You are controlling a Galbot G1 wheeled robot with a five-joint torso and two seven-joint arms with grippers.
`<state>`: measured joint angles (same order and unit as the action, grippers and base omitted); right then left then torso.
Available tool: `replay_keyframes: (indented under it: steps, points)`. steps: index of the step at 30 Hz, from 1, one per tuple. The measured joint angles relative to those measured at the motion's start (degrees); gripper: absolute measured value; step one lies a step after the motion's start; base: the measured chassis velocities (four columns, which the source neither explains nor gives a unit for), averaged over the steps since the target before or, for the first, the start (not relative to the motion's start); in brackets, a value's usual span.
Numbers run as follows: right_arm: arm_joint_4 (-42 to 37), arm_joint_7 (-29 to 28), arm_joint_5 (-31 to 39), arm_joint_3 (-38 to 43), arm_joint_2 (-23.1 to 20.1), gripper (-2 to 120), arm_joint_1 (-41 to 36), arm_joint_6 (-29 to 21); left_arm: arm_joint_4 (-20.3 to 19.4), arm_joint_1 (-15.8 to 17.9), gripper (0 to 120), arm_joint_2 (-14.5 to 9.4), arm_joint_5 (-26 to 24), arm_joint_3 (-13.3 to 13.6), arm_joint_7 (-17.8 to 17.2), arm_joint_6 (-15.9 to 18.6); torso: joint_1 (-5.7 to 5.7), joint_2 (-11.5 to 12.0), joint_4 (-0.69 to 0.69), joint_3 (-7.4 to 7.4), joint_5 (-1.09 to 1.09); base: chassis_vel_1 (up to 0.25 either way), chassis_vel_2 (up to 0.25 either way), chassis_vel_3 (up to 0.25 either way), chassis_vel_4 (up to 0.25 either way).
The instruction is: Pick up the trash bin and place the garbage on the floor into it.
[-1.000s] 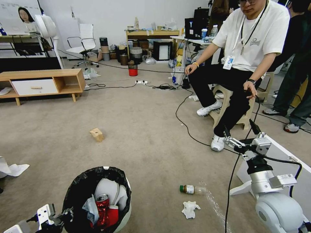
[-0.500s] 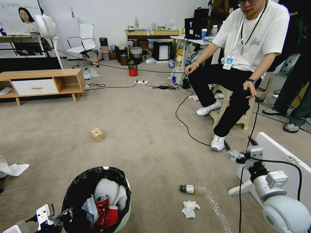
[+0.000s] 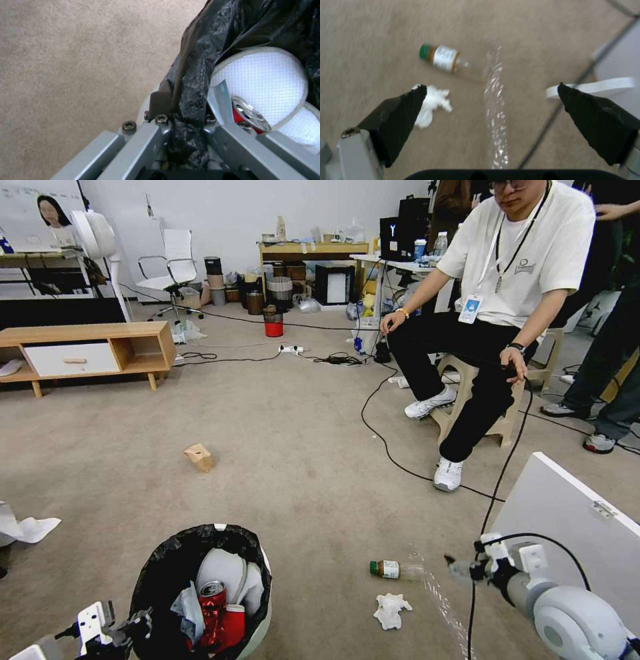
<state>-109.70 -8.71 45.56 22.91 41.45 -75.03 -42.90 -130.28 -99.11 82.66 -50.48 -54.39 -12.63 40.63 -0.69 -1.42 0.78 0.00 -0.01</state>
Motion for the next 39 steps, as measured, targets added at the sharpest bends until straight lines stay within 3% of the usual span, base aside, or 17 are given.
replay_keyframes:
  steps: [2,8,15,17,27,39]
  points:
    - [2.7,3.4,-2.4,-2.3,-0.2,100,1.2,-0.2,0.4,0.3,2,0.0,0.0,0.1,0.0,0.0,0.0,0.0,0.02,0.0,0.02,0.0,0.0,0.0,0.0]
    - [6.8,4.6,-3.2,-5.0,1.3,100,2.9,0.0,1.4,1.5,2,-0.5,-0.1,0.6,0.0,0.0,0.0,0.0,0.01,0.0,0.01,0.0,0.0,0.0,0.0]
    - [10.3,4.5,-2.4,-8.2,3.5,100,6.0,0.3,2.4,2.3,2,-1.0,-0.5,0.8,-0.1,0.2,0.0,0.0,0.03,0.0,0.0,0.0,0.0,0.0,0.0]
    - [13.6,4.1,-2.3,-11.8,5.6,100,9.5,0.4,3.0,2.7,2,-1.1,-0.5,0.8,-0.2,0.3,0.0,0.0,-0.02,0.0,0.02,0.0,0.0,0.0,0.0]
    - [23.2,3.2,-1.7,-22.5,10.4,100,18.8,2.0,4.0,3.7,2,-1.1,-0.6,0.8,-0.4,0.5,0.0,0.0,0.01,0.0,0.01,0.0,0.0,0.0,0.0]
    - [30.4,1.8,-2.5,-28.4,13.8,100,21.9,4.0,4.4,3.8,2,-1.1,-0.7,0.9,-0.5,0.5,0.0,0.0,0.01,0.0,0.0,0.0,0.0,0.0,0.0]
